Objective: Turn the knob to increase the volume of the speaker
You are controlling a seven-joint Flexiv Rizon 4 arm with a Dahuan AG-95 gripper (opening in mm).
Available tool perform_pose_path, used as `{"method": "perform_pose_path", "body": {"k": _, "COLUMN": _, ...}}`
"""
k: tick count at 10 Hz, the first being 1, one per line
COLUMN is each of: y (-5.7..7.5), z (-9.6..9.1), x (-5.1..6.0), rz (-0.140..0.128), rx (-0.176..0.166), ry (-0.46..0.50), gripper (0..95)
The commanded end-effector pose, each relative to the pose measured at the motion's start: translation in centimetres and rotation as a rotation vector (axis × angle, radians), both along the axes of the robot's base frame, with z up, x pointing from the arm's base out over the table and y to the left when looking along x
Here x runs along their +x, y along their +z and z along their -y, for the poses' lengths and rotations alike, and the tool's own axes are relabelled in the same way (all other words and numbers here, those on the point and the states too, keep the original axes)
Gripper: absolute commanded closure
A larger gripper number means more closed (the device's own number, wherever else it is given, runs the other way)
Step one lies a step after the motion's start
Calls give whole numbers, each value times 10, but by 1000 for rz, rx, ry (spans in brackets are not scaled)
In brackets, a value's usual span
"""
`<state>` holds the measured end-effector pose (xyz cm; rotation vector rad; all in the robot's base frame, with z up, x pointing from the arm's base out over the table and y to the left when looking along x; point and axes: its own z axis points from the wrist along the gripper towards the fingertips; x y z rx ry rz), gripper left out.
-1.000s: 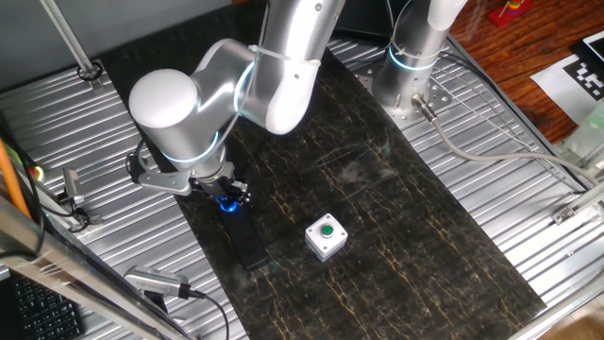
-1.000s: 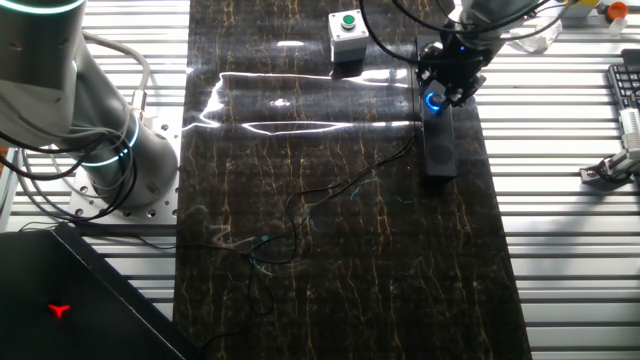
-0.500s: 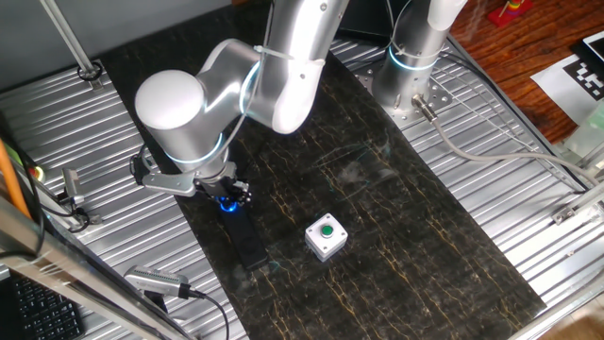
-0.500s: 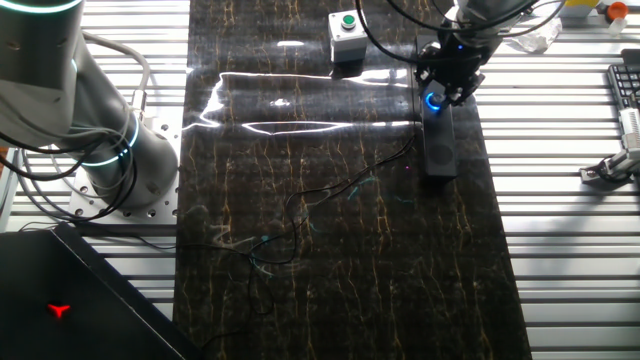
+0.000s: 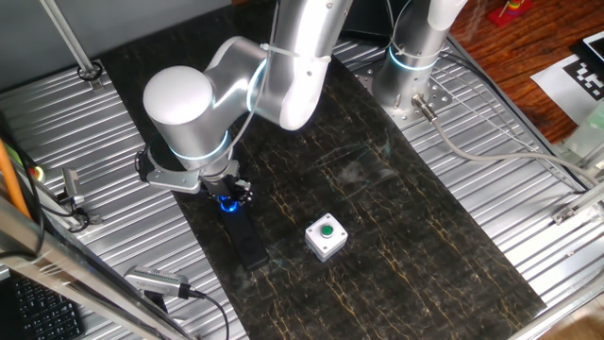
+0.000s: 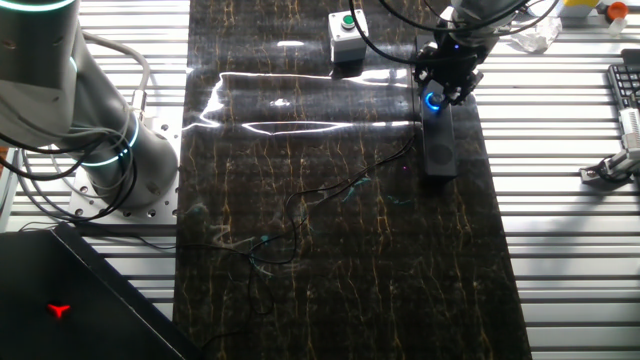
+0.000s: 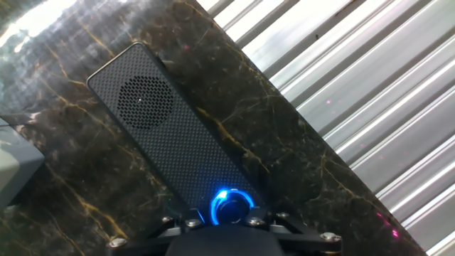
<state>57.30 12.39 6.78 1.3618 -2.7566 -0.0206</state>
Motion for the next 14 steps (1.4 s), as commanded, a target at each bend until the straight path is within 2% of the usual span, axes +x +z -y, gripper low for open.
{"method": "perform_pose_path", "body": {"k": 1, "y": -1, "z": -1, "x": 1, "rz": 3, "rx": 0, "ry": -7, "gripper": 570}}
{"method": "perform_pose_path", "body": {"k": 3, "y": -1, "z": -1, "x": 1, "rz": 3, "rx": 0, "ry": -16, "gripper": 570}}
{"method": "perform_pose_path", "body": {"k": 4, "y": -1, "z": -1, "x": 1, "rz": 3, "rx": -1, "ry": -23, "gripper": 760}}
{"method": "perform_pose_path", "body": {"k": 10, "y": -1, "z": -1, "x": 1, "rz": 2, "rx": -2, "ry": -54, "gripper": 760}}
{"method": "perform_pose_path", "body": {"k": 14, "y": -1, "z": -1, "x": 1, "rz": 0, "rx": -1, "ry": -125, "gripper": 760}}
